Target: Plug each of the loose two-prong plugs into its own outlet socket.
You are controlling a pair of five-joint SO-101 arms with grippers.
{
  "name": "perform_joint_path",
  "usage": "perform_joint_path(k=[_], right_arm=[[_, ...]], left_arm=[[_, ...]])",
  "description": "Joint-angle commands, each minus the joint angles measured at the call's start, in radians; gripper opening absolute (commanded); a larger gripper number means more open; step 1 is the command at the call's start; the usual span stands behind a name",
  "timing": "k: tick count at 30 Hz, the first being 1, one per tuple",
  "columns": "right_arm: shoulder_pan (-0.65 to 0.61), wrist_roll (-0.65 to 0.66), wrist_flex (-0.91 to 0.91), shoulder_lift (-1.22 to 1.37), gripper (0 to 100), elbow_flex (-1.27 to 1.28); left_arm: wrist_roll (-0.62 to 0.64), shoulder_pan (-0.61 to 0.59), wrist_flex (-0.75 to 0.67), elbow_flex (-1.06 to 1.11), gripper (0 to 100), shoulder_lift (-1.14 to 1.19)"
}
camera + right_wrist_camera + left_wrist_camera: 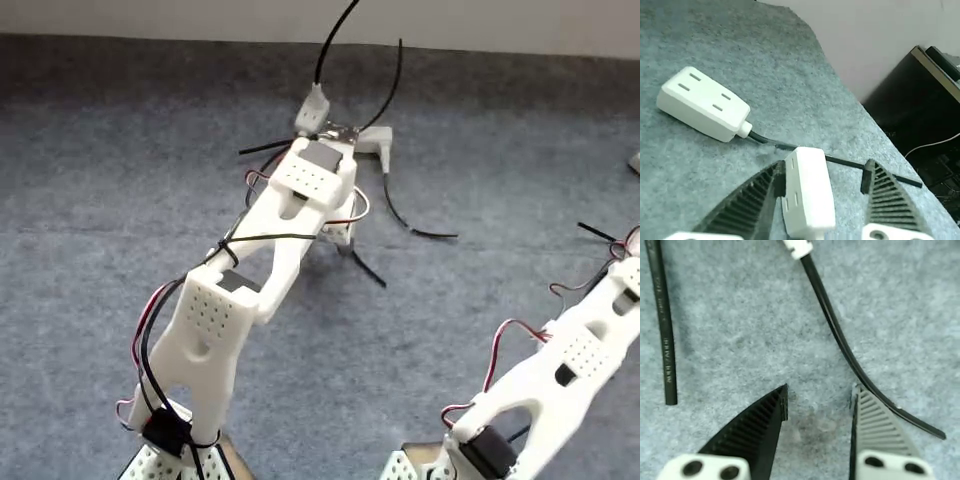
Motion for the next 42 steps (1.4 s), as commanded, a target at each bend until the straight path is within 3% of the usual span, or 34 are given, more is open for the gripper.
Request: perform_joint_path(k=[1, 8, 14, 22, 26, 42], right_arm=[[0.012, 0.018, -0.03, 0.001, 24.9, -0.059], [0.036, 0.02, -0.03, 0.062, 24.0, -0.059], [0.045, 0.106, -0.024, 0.071, 11.5, -0.059], [0.061, 0.146, 0.058, 0.076, 10.8, -0.088], [0.044, 0.144, 0.193, 0.058, 10.8, -0.249], [-0.056, 0.057, 0.894, -0.684, 10.8, -0.213]], left_arm=[[0.006, -0.005, -0.017, -0.002, 21, -0.05], [0.006, -0.004, -0.017, -0.002, 21, -0.05], [0.006, -0.004, -0.017, -0.002, 21, -0.05], [0.006, -0.004, -0.018, -0.002, 21, -0.05], [0.006, -0.004, -0.018, -0.002, 21, -0.05], [0.006, -0.007, -0.018, -0.002, 21, -0.05]])
